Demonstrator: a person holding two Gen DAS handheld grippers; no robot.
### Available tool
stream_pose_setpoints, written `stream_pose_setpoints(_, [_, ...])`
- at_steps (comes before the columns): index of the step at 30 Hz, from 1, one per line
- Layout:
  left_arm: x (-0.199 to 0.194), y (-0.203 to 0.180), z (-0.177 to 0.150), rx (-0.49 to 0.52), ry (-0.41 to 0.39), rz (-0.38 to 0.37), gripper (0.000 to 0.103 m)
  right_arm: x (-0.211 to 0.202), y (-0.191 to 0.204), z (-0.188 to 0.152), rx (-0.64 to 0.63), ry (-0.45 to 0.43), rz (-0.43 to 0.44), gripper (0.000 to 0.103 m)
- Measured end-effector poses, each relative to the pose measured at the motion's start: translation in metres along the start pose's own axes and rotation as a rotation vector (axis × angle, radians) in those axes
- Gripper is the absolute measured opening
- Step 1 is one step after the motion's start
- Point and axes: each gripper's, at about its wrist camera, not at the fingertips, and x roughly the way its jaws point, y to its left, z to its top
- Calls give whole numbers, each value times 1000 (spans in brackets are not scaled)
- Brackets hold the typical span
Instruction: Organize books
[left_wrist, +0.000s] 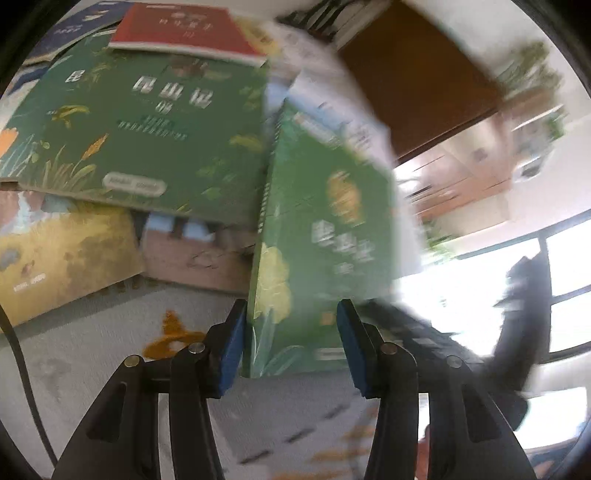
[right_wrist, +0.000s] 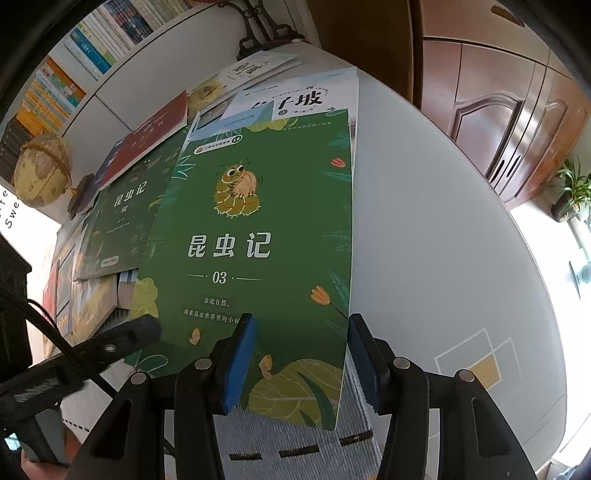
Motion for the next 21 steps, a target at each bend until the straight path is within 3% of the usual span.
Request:
stream_pose_setpoints(3, [-22,-9,5,-22,-62,-231,45,0,-3,1,17,2,32,50])
stream_pose_setpoints(5, [-23,-19,9,18,-73,-210,45,0,-5,2,43,9,72,51])
stream_pose_setpoints(8, [-5,-22,16,66,-44,-106,45,-2,-6,1,53,10,81,51])
stream_pose_setpoints(10, [11,-10,18,16,9,-102,45,-4,-7,0,61,12,102,50])
stream_pose_setpoints(14, [25,-6,19,0,10,-96,45,-10,-9,1,80,9,120,51])
stream_pose_setpoints(16, [30,-2,22,-52,29,-162,45,-13,-10,3,87,8,132,51])
stream_pose_setpoints(18, [29,6,24,-145,41,-281,45,-17,-11,5,103,10,153,53])
stream_pose_setpoints(21, [25,13,27,-259,45,-460,45,-21,-18,10,139,20,202,68])
